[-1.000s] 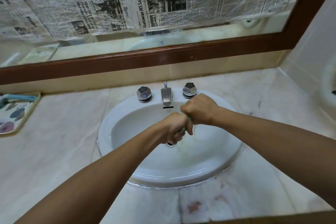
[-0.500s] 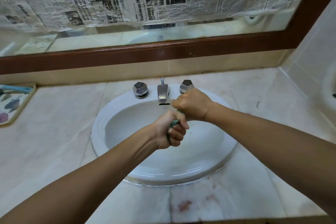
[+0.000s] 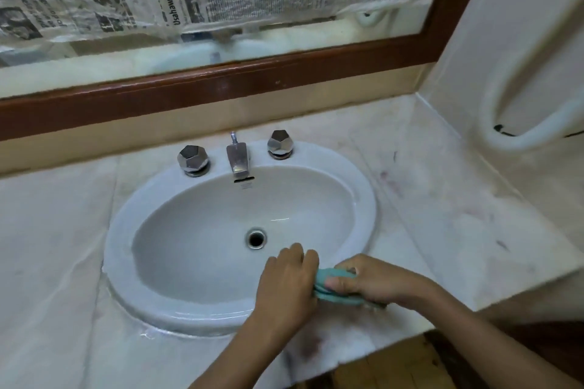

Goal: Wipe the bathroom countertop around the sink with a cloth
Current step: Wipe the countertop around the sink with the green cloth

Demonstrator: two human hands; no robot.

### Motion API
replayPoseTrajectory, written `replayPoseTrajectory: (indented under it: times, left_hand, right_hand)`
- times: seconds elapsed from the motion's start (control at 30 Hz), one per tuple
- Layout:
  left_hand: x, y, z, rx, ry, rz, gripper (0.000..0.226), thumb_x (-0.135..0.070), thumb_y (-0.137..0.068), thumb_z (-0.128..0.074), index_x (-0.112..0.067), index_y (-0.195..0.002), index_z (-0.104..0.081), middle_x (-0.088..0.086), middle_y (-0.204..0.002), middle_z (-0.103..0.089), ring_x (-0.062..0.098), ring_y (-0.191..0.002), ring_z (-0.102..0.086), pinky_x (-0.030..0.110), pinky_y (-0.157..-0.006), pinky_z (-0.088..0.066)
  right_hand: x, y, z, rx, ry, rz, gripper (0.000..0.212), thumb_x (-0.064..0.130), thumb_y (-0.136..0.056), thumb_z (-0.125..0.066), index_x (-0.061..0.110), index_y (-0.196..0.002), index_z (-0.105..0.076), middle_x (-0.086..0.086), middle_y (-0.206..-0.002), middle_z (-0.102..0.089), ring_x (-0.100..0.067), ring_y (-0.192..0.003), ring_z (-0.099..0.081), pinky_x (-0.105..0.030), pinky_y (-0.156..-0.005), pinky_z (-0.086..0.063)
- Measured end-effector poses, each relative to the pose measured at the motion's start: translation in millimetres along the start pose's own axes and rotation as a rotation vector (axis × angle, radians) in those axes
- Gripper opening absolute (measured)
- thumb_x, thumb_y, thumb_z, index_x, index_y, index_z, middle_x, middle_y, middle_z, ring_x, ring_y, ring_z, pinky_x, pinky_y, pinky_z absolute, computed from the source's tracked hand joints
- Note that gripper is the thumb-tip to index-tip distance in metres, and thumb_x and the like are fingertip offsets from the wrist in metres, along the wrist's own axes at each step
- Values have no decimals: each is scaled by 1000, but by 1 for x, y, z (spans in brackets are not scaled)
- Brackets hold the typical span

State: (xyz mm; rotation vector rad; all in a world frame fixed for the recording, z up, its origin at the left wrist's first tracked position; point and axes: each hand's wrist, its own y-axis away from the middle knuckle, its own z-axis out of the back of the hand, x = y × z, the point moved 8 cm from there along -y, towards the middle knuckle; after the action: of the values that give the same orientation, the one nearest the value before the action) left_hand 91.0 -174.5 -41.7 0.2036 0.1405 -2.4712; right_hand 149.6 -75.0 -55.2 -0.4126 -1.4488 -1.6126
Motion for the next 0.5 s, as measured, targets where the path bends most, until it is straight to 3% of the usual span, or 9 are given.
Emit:
replayPoseTrajectory:
  times: [0.1,0.17,0.27,0.37,0.43,0.5]
  left_hand:
    - [-33,-6,-20,13,189,26,49,-29,-58,-66,-26,-105,-57,1,-94,-55,25,-71,-55,34,-54,-41]
    - [-55,-14,-30,56,319,26,61,-31,-67,-62,-33,-126,-46,2,-117,-51,26,-92,-55,36,-70,-47]
    - [-79,-29,-41,100,440,38,72,-36,-73,-59,-33,-141,-34,1,-141,-34,26,-121,-40,37,-94,-42]
    - [-80,-45,-44,80,509,131,77,-39,-73,-56,-27,-145,-32,3,-150,-24,27,-134,-28,39,-104,-33]
    - [-74,-60,-44,23,516,186,72,-35,-75,-59,-25,-143,-38,7,-153,-24,32,-136,-25,42,-105,-30]
    - [-68,-80,-43,-19,498,258,68,-29,-79,-65,-23,-143,-41,11,-155,-21,36,-138,-21,49,-106,-29]
  right_hand:
    - [-39,40,11,-160,-295,-67,49,51,-85,-65,2,-92,-70,-15,-72,-70,-21,-57,-63,-27,-56,-50]
    - [-60,66,28,-324,-362,-72,56,54,-77,-68,-1,-87,-72,-16,-76,-72,-22,-64,-67,-28,-62,-52]
    - [-94,99,56,-583,-455,-118,32,38,-85,-69,6,-83,-74,-9,-76,-74,-20,-69,-69,-27,-64,-53]
    - [-129,127,99,-851,-545,-162,19,21,-92,-61,6,-92,-73,3,-73,-73,-13,-65,-68,-22,-60,-52]
    - [-147,146,141,-1047,-476,-186,26,18,-96,-56,3,-113,-68,5,-88,-69,-11,-73,-64,-21,-64,-49]
    - [-166,155,182,-1165,-209,-262,37,14,-99,-48,7,-136,-50,-2,-119,-60,-21,-103,-59,-21,-83,-42]
